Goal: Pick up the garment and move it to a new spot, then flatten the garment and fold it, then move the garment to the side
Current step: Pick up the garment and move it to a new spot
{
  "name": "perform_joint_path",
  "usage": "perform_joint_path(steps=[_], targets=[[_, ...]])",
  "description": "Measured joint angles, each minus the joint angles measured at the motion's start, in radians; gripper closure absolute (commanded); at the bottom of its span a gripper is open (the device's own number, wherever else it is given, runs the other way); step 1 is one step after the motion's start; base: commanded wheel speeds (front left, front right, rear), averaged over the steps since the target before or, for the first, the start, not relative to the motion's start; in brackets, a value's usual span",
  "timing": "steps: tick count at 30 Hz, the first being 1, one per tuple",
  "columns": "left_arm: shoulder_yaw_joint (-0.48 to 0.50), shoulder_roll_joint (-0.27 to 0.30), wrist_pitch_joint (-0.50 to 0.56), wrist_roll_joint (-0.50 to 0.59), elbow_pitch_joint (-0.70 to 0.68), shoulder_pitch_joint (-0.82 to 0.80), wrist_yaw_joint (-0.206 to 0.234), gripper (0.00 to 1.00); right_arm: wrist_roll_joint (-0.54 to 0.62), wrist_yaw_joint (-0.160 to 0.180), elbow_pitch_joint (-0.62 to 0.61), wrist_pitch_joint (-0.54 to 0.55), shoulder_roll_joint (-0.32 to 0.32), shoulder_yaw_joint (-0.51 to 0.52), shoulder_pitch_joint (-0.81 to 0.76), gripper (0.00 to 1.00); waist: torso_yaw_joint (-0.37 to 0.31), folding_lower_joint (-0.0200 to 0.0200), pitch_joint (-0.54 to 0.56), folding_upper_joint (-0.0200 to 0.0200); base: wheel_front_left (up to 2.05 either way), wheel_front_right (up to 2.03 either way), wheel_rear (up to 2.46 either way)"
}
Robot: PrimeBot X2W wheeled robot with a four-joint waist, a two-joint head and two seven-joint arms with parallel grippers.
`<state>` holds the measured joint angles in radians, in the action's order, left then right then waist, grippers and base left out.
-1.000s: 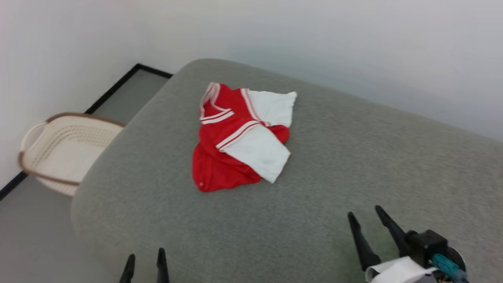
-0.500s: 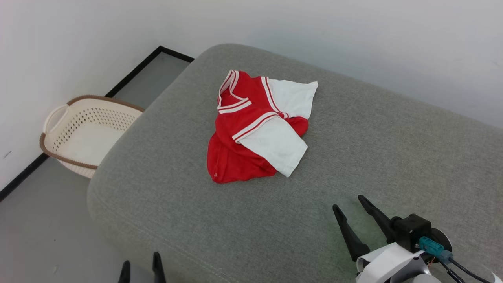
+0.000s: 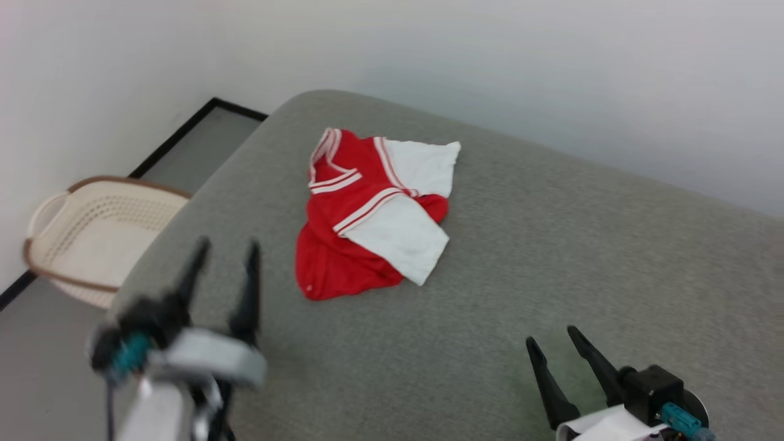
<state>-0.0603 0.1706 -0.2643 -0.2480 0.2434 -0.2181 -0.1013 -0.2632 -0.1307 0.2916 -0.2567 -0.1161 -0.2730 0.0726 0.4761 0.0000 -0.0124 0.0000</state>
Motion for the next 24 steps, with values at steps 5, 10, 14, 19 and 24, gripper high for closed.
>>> perform_joint_path(steps=[5, 10, 14, 19, 24], targets=[[0.017, 0.083, 0.021, -0.045, 0.159, -0.262, -0.018, 0.00, 0.017, 0.000, -0.048, 0.000, 0.023, -0.003, 0.030, 0.00, -0.069, 0.0000, 0.005, 0.0000, 0.00, 0.00, 0.00], [0.021, 0.184, 0.084, -0.100, 0.370, -0.507, -0.024, 0.00, 0.027, 0.000, -0.068, 0.001, 0.028, -0.016, 0.069, 0.00, -0.146, 0.0000, -0.025, 0.0000, 0.00, 0.00, 0.00], [-0.034, 0.251, 0.209, -0.160, 0.529, -0.672, -0.027, 0.00, 0.030, 0.000, -0.080, 0.000, 0.031, -0.022, 0.110, 0.00, -0.205, 0.0000, -0.083, 0.0000, 0.00, 0.00, 0.00], [-0.113, 0.316, 0.535, -0.289, 0.741, -0.797, -0.028, 0.00, 0.027, 0.000, -0.077, -0.004, 0.036, -0.038, 0.153, 0.00, -0.316, 0.0001, -0.186, 0.0000, 0.00, 0.00, 0.00], [-0.170, 0.350, 0.769, -0.414, 0.793, -0.806, -0.028, 0.00, 0.026, 0.000, -0.078, -0.005, 0.040, -0.056, 0.170, 0.00, -0.404, 0.0001, -0.252, 0.0000, 0.00, 0.00, 0.00]])
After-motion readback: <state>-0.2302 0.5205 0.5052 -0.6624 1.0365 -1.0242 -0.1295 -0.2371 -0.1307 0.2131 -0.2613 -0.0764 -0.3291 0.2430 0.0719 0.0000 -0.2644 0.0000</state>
